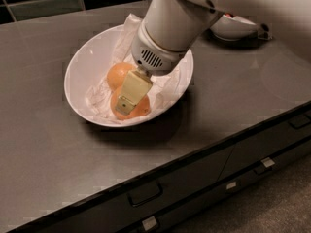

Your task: Pick orange from white bowl

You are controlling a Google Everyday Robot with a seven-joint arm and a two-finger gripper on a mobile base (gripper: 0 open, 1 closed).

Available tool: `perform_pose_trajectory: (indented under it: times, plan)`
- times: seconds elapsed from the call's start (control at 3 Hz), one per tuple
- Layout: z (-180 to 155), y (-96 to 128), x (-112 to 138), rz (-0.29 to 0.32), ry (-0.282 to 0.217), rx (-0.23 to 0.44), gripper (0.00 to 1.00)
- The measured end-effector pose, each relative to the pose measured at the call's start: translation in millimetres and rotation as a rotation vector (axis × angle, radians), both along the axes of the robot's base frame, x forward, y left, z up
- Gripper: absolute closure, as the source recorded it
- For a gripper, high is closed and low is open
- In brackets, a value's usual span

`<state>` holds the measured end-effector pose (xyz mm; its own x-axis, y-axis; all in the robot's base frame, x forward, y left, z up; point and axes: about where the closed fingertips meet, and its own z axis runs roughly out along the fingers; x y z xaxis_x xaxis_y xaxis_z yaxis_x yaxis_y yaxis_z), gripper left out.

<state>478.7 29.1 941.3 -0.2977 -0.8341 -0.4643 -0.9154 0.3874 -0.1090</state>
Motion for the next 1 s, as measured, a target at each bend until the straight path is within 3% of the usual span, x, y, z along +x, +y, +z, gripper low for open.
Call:
perform_pose_trajectory:
  times: [0.67, 1.0]
  plan:
    - [-14.1, 0.2, 8.8, -0.094, -0.04, -0.024, 0.19]
    - [-14.1, 0.2, 8.8, -0.094, -0.04, -0.025, 0.14]
